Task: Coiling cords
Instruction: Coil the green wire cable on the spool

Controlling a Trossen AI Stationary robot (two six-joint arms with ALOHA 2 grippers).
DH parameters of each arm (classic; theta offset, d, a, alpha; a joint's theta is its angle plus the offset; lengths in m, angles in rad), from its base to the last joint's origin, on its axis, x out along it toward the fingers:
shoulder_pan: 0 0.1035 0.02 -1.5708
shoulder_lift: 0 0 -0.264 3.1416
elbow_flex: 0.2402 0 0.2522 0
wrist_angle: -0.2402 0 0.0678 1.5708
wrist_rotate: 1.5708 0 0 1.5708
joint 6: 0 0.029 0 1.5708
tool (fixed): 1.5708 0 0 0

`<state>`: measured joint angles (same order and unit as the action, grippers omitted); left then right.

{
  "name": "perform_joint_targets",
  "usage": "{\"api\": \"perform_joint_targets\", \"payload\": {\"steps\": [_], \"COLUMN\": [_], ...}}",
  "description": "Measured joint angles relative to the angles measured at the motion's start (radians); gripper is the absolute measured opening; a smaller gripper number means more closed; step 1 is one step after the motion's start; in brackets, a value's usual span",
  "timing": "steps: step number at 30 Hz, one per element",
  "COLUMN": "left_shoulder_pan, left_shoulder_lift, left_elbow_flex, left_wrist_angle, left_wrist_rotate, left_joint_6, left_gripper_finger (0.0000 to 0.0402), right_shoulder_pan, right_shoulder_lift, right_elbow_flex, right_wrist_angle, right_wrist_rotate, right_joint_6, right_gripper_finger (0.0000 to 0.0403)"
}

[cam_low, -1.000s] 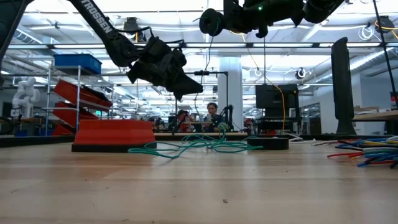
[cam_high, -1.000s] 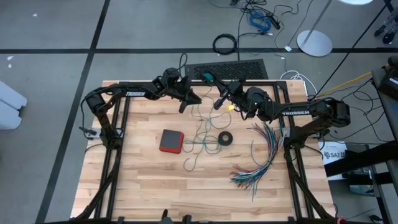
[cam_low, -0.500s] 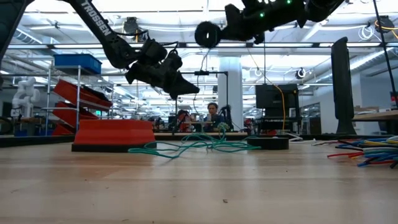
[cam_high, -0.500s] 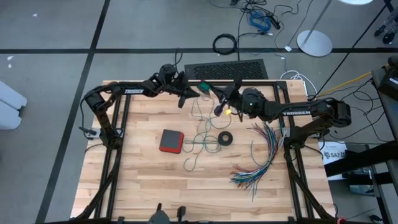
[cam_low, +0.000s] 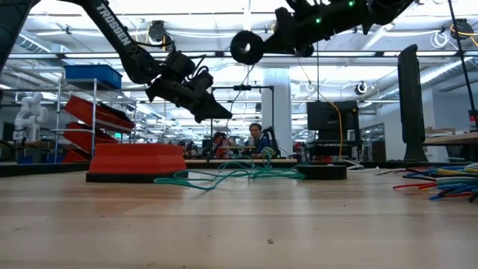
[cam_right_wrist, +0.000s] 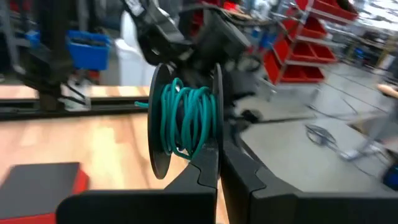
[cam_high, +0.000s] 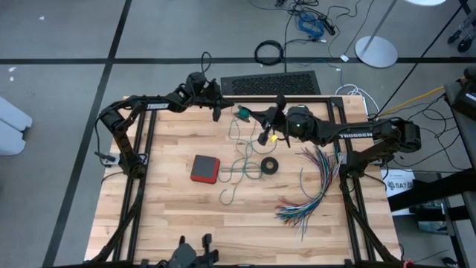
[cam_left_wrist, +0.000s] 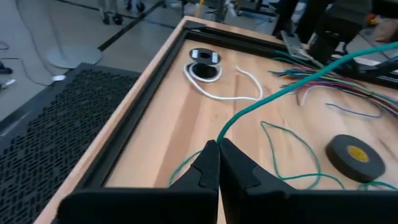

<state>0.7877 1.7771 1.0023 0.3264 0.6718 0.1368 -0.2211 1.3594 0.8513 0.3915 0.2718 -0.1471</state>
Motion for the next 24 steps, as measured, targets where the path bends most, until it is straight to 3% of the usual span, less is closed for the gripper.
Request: {"api": "perform_joint_targets", "payload": {"steps": [6, 12, 24], "left_shoulder_pan": [0.041, 0.050, 0.040], "left_shoulder_lift": [0.000, -0.001, -0.001], "left_elbow_flex": [0.000, 0.000, 0.057], "left_wrist_angle": [-0.001, -0.001, -0.044], "left_wrist_rotate": [-0.018, 0.035, 0.107], "left_joint_6": [-0.024, -0.052, -0.082], "left_gripper_finger": [0.0000, 0.0000, 0.0000], "right_shoulder_pan": [0.000, 0.000, -0.031], "right_shoulder_lift": [0.000, 0.000, 0.000], "right_elbow_flex": [0.000, 0.000, 0.000], "right_wrist_angle": [-0.056, -0.129, -0.325], "right_wrist_rotate": [-0.017, -0.003, 0.230], "right_joint_6": [0.005, -0.006, -0.150], "right_gripper_finger": [0.0000, 0.0000, 0.0000]}}
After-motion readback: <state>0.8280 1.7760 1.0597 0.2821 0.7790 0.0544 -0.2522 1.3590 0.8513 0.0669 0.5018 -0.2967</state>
